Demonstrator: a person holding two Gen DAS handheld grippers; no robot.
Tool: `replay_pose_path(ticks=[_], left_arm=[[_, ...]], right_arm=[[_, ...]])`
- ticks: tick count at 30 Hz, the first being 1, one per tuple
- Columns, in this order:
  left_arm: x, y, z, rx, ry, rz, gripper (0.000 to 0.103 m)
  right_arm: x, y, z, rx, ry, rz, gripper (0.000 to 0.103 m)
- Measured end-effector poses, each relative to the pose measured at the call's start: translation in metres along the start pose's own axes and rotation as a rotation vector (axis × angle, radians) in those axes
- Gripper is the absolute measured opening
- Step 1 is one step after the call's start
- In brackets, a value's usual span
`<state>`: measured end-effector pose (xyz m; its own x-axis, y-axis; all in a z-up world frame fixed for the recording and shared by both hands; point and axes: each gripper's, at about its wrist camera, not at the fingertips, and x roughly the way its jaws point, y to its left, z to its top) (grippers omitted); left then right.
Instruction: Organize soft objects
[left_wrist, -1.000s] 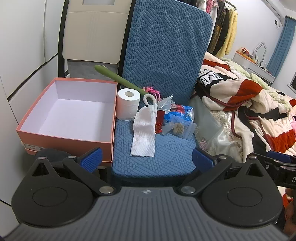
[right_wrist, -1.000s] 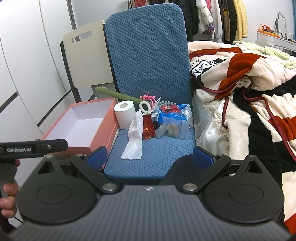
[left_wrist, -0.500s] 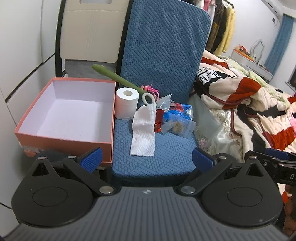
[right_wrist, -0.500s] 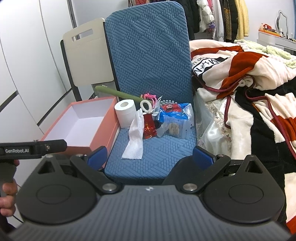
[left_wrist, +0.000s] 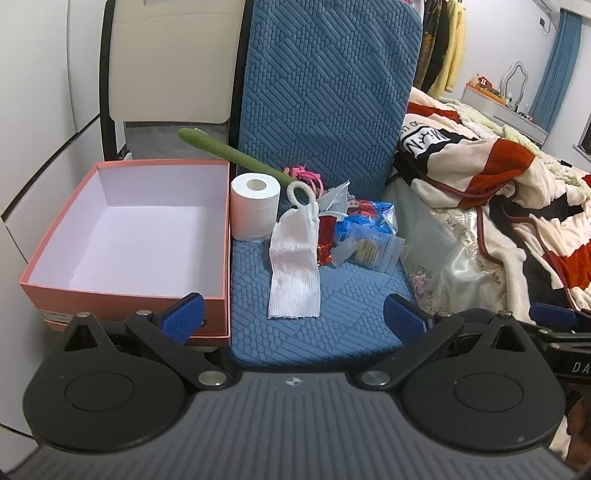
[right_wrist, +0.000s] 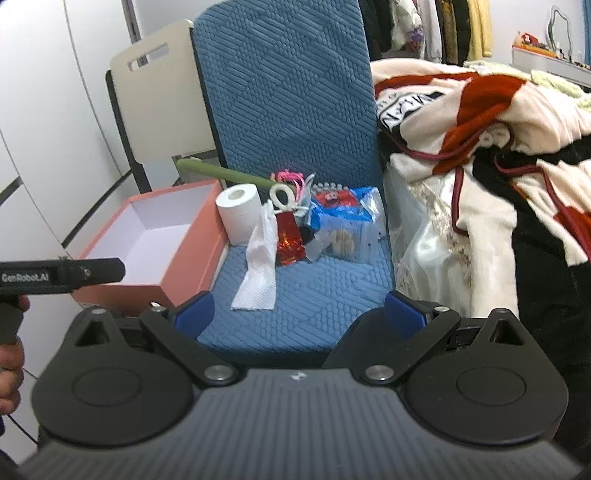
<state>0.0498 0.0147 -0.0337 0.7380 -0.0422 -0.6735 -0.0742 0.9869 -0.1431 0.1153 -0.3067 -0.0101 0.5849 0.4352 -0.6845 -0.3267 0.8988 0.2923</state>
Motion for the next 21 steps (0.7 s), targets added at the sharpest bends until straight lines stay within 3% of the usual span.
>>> replay_pose_path(ticks=[8,21], left_arm=[[0.021,-0.002,-0.005,-0.013,0.005,-0.027,0.103],[0.091,-0.013,-0.002,0.059,0.051,-0.031,0.103]], right_arm=[[0.017,-0.017,-0.015,0.029,0.001,0.004,0.1],[0.078,-0.058,-0.033,0.223,-0.058,-0.028,0.1]])
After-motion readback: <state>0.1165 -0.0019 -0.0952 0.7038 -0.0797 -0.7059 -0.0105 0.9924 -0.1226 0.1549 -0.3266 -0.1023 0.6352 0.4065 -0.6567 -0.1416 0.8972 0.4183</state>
